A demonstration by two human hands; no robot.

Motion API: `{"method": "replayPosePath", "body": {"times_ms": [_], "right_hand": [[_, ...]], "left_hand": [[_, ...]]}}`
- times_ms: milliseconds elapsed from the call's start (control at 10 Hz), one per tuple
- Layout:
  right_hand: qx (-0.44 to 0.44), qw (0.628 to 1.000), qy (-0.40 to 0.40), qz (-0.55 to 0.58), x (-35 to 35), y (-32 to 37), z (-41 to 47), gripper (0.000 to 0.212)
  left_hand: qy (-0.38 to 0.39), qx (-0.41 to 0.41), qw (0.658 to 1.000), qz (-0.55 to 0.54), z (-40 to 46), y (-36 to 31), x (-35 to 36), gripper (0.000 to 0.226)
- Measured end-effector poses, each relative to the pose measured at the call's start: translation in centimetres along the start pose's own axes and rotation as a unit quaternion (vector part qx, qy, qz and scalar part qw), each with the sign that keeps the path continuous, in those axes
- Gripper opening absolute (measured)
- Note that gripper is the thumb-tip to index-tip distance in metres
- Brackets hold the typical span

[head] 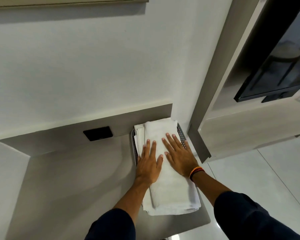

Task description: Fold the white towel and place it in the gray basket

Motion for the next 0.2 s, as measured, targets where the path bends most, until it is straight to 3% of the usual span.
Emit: {"method": "replayPosePath", "body": {"times_ms": [100, 200], "right_hand": [[-0.009, 1.0, 0.004, -0.018, -1.0, 0.4, 0.5, 0.065], [-0.031, 0.998, -0.003, -0.053, -3.7, 1.3, 1.6, 0.065]], "left_hand": [[0.022, 0.014, 0.999, 0.029, 0.7, 0.2, -1.3, 0.068], [-0.013, 0.049, 0.997, 0.065, 1.5, 0.1, -4.8, 0.066]]}}
Point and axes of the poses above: each hand's wrist, its own z-axis towards the middle knuckle, its own x-axis out of the palm, y = z × x, the point moved 1 cm from there along z, towards the middle knuckle, and after that the axes turned 8 degrees about -y, right-handed, at the moved point
